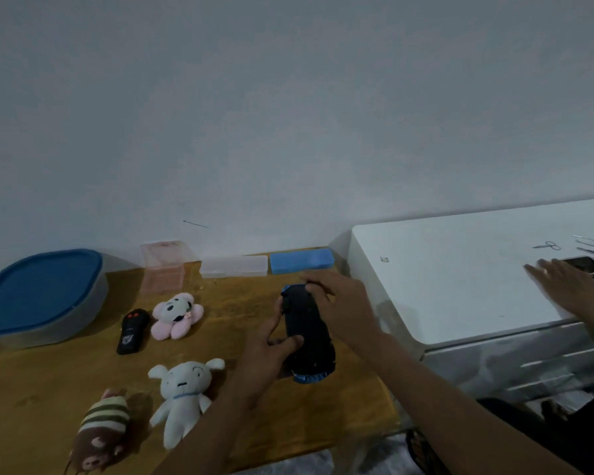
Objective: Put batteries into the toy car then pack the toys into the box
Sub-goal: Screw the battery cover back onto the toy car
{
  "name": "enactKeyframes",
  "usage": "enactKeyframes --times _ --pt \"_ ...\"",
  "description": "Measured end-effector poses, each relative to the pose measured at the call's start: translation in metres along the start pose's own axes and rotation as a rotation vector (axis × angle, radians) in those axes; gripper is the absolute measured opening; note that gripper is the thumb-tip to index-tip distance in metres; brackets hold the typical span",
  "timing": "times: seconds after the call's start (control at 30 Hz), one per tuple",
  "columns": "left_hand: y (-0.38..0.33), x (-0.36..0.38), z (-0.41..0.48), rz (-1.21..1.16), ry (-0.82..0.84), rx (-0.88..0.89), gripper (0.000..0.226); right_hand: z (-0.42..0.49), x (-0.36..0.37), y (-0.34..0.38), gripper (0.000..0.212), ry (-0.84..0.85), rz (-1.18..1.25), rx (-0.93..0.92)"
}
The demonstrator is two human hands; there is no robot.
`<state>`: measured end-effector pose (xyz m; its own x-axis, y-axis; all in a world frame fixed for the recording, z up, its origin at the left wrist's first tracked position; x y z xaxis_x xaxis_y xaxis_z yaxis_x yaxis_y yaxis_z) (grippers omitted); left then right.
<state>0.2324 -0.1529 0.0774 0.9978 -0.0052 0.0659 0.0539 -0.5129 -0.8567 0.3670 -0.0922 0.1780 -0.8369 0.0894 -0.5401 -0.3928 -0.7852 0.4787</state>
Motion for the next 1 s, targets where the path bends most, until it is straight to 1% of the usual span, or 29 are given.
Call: enactKeyframes --times 0.13,0.23,0.43,0.53,0.67,0.77,1.0 --pt "0.001 -0.002 0.000 0.036 -0.011 -0.013 0.076 -0.002 0.004 -0.004 0.019 0.026 0.056 0.041" --pt "0.000 0.000 0.000 0.041 0.003 -0.026 0.075 -0.002 0.005 -0.007 0.017 -0.017 0.095 0.080" --pt "-0.002 0.000 0.001 0.046 0.008 -0.037 0.077 -0.003 0.002 -0.008 0.025 -0.056 0.112 0.116" --pt "-0.002 0.001 0.000 0.039 0.009 -0.035 0.076 -0.005 -0.002 -0.010 0.017 -0.100 0.064 0.070" --pt "-0.003 0.000 0.000 0.031 -0.002 -0.026 0.077 -0.008 -0.001 -0.009 0.023 -0.079 0.028 0.016" --pt "-0.002 0.000 0.000 0.025 0.000 -0.018 0.078 -0.009 -0.003 -0.014 0.022 -0.103 0.024 0.048" --pt "-0.004 0.000 -0.001 0.018 0.011 -0.005 0.077 -0.007 -0.004 -0.009 0.024 -0.101 -0.008 0.001"
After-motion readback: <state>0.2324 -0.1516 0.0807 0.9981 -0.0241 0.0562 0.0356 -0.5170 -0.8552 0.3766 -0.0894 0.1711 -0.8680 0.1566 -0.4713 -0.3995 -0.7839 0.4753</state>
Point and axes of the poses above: each hand's wrist, its own z-axis towards the middle knuckle, its own x-axis out of the palm, y = z × x, the point moved 6 cm from there along z, towards the middle knuckle, and after that the axes turned 15 degrees about -x, right-handed, at the moved point
